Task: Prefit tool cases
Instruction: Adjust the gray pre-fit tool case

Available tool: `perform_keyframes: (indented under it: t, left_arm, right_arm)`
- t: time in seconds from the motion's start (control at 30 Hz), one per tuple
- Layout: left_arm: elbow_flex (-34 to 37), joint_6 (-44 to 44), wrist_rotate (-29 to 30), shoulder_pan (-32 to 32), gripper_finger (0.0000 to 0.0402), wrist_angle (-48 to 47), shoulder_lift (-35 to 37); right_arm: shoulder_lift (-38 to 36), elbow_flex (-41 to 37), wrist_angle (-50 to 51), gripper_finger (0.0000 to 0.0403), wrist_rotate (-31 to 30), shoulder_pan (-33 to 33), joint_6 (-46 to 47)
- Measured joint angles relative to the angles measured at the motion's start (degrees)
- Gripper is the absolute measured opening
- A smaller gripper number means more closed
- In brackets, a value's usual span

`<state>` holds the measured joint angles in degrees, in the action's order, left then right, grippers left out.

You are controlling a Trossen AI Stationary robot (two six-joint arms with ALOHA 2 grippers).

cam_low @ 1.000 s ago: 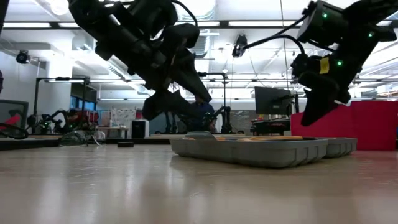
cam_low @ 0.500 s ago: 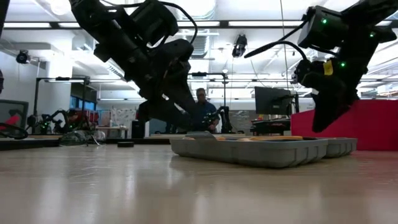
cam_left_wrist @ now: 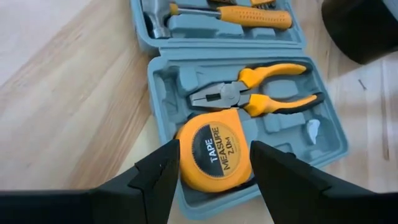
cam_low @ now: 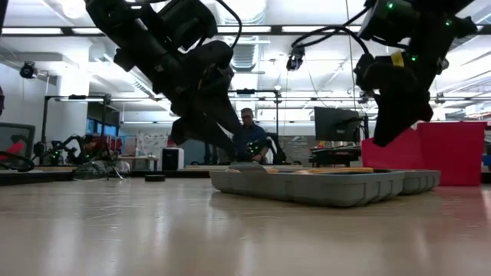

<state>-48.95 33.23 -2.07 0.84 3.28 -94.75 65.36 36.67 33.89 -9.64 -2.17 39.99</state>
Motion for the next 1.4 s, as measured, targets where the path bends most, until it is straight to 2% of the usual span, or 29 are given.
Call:
perform_keyframes:
  t: [0.13,0.4,0.57,0.7,0.87,1.1,1.4]
  left_arm:
    - [0.0,0.0,0.0,0.0,0.0204,0.1,0.2]
    - [0.0,-1.5,0.0,-0.3,0.0204,0.1,0.2]
    - [0.0,-2.6,0.0,-0.5,0.0204,-1.0,0.3]
    - [0.0,-3.7,0.2,-0.5,0.0204,-4.2,1.5]
    - [0.1,-4.1,4.8,-0.5,0.0204,-8.5,4.4]
    - [2.0,-4.1,14.3,-0.5,0.0204,-8.5,11.0]
    - [7.0,-1.7,23.2,-0.5,0.0204,-8.5,20.0]
  right_arm:
    - [0.0,1.3,3.6,0.0068,-1.9,0.0,-0.1]
    - [0.0,4.3,3.1,0.005,0.0,0.0,-5.4]
    - [0.7,5.0,-1.4,0.0054,7.9,0.1,-12.1]
    - [3.5,5.0,-0.4,0.0069,14.6,1.4,-18.0]
    - [6.9,5.0,0.3,0.0087,15.6,4.4,-22.7]
    - [11.8,5.7,0.3,0.01,15.6,6.0,-23.9]
    - [17.0,10.2,0.3,0.0104,15.6,9.2,-28.2]
